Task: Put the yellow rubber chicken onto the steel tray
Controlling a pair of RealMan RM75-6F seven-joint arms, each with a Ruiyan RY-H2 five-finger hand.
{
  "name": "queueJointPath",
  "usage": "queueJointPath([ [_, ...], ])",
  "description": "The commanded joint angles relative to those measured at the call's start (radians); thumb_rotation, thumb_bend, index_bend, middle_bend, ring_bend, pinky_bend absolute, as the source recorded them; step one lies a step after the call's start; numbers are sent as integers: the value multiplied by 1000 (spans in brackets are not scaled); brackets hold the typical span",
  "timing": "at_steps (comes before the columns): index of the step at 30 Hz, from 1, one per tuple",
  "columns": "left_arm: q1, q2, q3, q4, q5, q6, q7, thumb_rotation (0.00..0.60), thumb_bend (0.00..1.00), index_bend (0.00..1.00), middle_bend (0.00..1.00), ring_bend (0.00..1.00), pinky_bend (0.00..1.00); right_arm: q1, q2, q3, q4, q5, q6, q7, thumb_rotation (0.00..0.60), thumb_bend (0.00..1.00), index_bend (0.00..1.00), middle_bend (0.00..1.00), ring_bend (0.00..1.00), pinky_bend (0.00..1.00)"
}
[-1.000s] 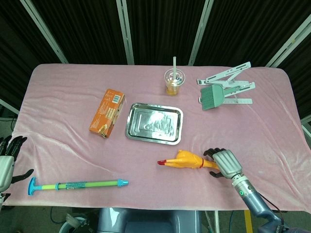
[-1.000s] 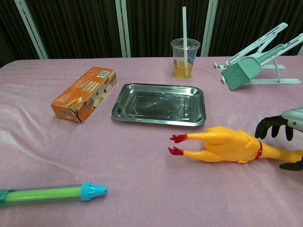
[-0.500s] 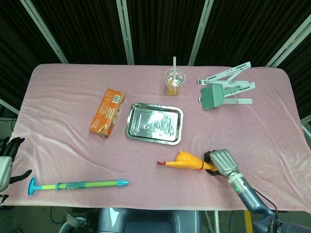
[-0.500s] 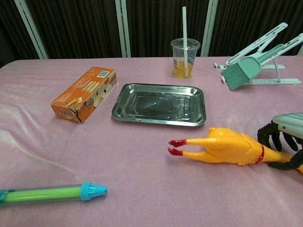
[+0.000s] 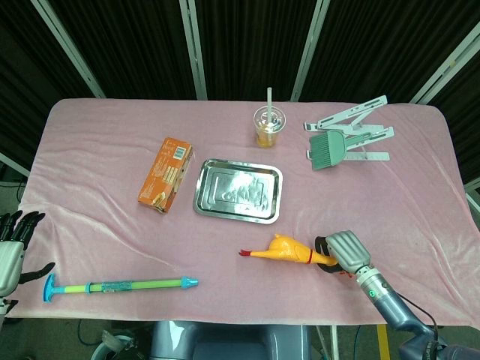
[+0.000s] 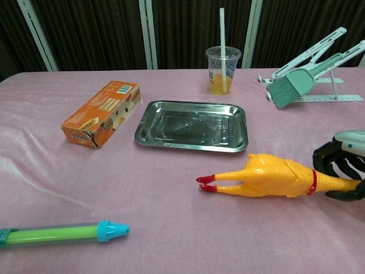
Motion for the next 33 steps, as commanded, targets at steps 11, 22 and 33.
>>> queueJointPath([
  [11, -112, -29, -64, -115, 37, -69, -28, 600, 40, 188, 206, 99, 0, 90, 107, 18, -112, -71, -31, 266, 600, 393, 908, 752, 783, 890],
  [22, -309, -27, -139, -328, -38, -319, 57, 600, 43, 180, 205, 105, 0, 162, 132, 53, -177, -58, -77, 386, 600, 392, 915, 755, 786, 897],
  [33, -482, -148, -198, -432, -192, -458, 266, 600, 0, 127, 173, 105, 0, 213, 142, 97, -208, 7, -127, 475, 600, 397, 918, 755, 786, 897],
])
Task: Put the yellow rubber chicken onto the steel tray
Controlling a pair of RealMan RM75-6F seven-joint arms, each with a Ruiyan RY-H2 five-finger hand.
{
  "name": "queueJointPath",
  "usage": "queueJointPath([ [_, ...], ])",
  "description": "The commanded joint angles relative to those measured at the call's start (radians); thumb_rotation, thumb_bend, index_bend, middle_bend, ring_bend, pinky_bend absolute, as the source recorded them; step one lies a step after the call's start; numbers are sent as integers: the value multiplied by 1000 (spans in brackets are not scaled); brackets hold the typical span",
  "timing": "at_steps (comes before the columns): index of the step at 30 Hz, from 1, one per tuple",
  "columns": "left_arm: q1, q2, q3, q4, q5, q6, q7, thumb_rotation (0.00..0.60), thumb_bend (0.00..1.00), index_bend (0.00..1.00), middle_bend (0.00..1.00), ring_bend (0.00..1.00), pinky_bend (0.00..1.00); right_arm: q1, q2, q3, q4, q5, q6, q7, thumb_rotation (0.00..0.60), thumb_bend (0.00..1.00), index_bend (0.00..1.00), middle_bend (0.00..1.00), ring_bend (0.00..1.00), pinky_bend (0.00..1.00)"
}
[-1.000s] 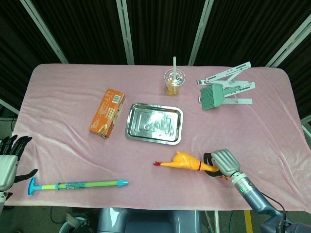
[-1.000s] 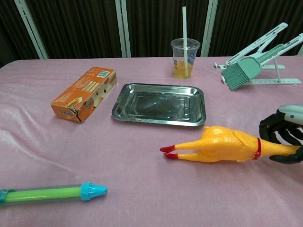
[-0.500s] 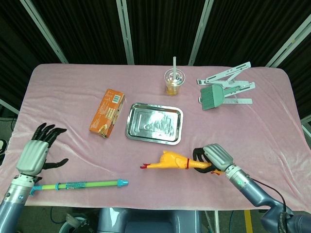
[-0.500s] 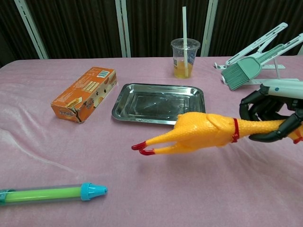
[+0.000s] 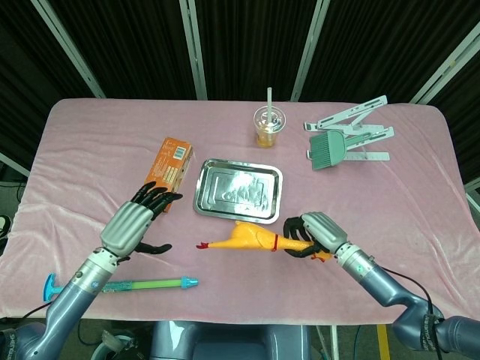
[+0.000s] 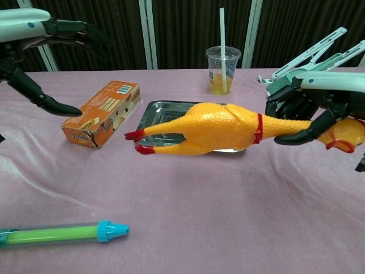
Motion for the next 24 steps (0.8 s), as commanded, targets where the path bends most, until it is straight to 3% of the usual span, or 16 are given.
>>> queueJointPath([
  [1, -74, -69, -16, -33, -75, -55, 105, 600, 0, 125, 172, 105, 0, 16, 3, 14, -7, 16, -14, 14, 600, 397, 918, 755, 786, 897],
  [5, -126, -142, -16, -35, -146, -59, 215, 600, 0, 120, 173, 105, 0, 29, 4, 26, -15, 37, -27, 28, 600, 399, 917, 755, 786, 897],
  [9, -195, -280, -41, 7, -256, -17, 342, 600, 0, 120, 175, 105, 0, 44, 4, 33, -30, 40, -35, 34, 600, 405, 918, 755, 786, 897],
  [20, -265, -371, -68, 22, -370, 40, 423, 600, 13, 131, 182, 112, 0, 52, 8, 31, -53, 36, -26, 29, 600, 408, 917, 755, 786, 896],
  [24, -282, -378, -67, 22, -391, 48, 433, 600, 96, 168, 223, 154, 2, 54, 10, 27, -56, 38, -28, 28, 600, 408, 917, 755, 786, 897],
])
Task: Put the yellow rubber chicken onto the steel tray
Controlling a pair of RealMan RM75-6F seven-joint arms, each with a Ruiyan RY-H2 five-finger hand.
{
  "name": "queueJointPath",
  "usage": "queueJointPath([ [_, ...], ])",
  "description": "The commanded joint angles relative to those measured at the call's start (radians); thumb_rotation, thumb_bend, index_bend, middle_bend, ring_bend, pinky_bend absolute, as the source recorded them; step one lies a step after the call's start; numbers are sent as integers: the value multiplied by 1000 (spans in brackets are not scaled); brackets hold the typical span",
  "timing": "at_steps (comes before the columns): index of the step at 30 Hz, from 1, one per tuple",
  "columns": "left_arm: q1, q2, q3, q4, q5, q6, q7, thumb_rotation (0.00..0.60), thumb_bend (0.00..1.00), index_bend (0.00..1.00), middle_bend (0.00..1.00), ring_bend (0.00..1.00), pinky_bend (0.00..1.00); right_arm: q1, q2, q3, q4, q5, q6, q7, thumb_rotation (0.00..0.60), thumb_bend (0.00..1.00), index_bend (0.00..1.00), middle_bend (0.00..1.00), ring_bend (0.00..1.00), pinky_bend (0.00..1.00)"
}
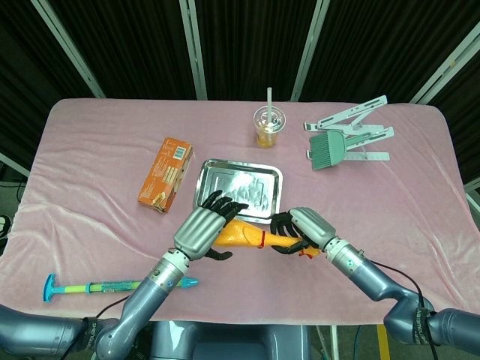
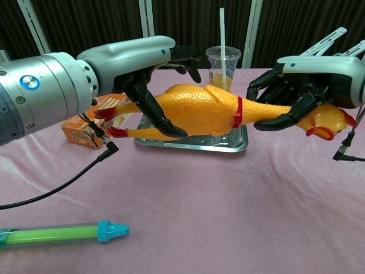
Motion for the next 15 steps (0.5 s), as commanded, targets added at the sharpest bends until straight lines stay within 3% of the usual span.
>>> queueJointPath([
  [1, -9, -8, 3, 2, -5, 11, 7, 600, 141, 192, 248, 180, 16, 1, 1, -2, 0, 2, -1, 0, 600, 408, 917, 755, 786, 896],
  [5, -13, -23, 9, 12, 0, 31, -4, 600, 314, 309, 369, 300, 192, 3, 0, -3, 1, 3, 0, 7, 600, 412, 918, 755, 786, 897],
  [10, -14, -49, 5, 32, 33, 61, -35, 600, 538, 525, 611, 519, 498, 6, -2, -7, 2, 1, -3, 13, 600, 412, 918, 755, 787, 897],
  [15, -9, -68, 18, 73, 88, 82, -75, 600, 725, 648, 734, 644, 659, 8, -3, -10, 8, 4, -7, 28, 600, 413, 919, 755, 788, 897],
])
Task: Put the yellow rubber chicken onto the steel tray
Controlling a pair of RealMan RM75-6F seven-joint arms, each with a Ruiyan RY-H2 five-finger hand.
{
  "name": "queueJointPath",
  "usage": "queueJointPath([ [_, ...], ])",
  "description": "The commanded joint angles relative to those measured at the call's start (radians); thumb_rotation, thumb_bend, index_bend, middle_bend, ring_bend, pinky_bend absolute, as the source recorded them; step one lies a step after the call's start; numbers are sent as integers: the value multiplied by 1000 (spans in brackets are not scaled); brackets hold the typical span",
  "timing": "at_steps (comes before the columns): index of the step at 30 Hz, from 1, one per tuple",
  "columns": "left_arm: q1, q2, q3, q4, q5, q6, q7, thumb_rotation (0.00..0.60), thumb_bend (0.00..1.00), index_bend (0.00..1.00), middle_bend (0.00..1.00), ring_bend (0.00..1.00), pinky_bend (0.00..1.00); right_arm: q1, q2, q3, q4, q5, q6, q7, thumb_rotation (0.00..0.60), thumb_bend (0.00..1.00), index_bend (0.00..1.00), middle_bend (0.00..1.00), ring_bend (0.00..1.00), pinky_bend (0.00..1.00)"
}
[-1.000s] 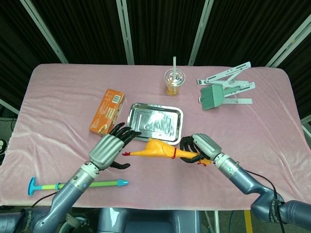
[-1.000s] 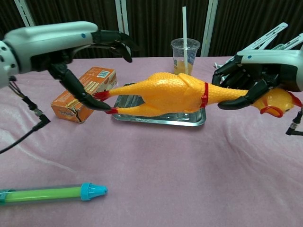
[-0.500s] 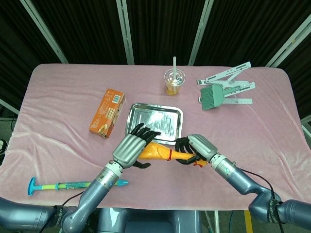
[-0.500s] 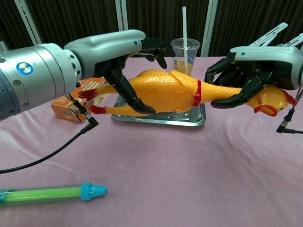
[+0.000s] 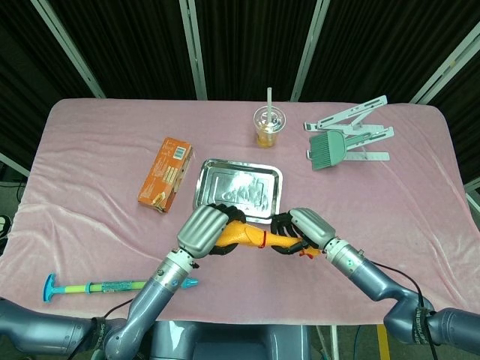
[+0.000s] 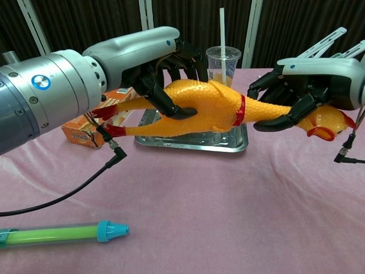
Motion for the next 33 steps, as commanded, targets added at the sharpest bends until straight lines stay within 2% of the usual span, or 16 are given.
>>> queueJointPath([
  [1, 3, -13, 8, 30, 30, 12, -34, 600, 756, 668, 754, 663, 681, 1, -3, -2, 5, 1, -2, 8, 600, 413, 919, 755, 788, 897],
  [4, 3, -18, 11, 50, 46, 15, -50, 600, 832, 738, 831, 732, 748, 3, -8, -5, 11, 1, -4, 12, 600, 413, 920, 756, 789, 897],
  [6, 3, -23, 9, 60, 50, 19, -63, 600, 840, 756, 852, 752, 768, 6, -10, -4, 14, 1, -5, 16, 600, 414, 921, 756, 789, 897],
  [8, 4, -26, 8, 67, 52, 18, -79, 600, 811, 721, 821, 731, 763, 8, -13, -3, 19, 3, -6, 16, 600, 416, 921, 756, 789, 897],
  [10, 6, -23, 9, 68, 54, 16, -94, 600, 681, 606, 735, 659, 723, 9, -13, -3, 21, 5, -6, 17, 600, 417, 921, 757, 789, 897],
  [12, 9, -8, 17, 61, 42, 6, -94, 600, 461, 457, 620, 550, 634, 10, -13, -3, 23, 7, -7, 18, 600, 417, 922, 757, 789, 897],
  [15, 15, 9, 19, 47, 36, 3, -108, 600, 204, 311, 489, 427, 537, 11, -14, -4, 27, 10, -7, 17, 600, 418, 922, 757, 790, 897],
  [18, 19, 16, 20, 49, 40, 16, -103, 600, 72, 176, 369, 329, 461, 12, -14, -4, 31, 11, -7, 13, 600, 419, 922, 757, 790, 897],
  [25, 23, 29, 18, 42, 39, 24, -110, 600, 1, 44, 219, 207, 378, 11, -14, -3, 40, 21, -6, 15, 600, 421, 921, 757, 789, 897],
  [29, 22, 33, 20, 41, 43, 28, -107, 600, 0, 36, 212, 204, 371, 11, -16, -4, 45, 20, -5, 22, 600, 420, 922, 757, 789, 897],
  [33, 20, 31, 20, 46, 34, 28, -103, 600, 0, 71, 213, 204, 371, 13, -19, -5, 50, 16, -4, 33, 600, 420, 921, 757, 790, 897],
])
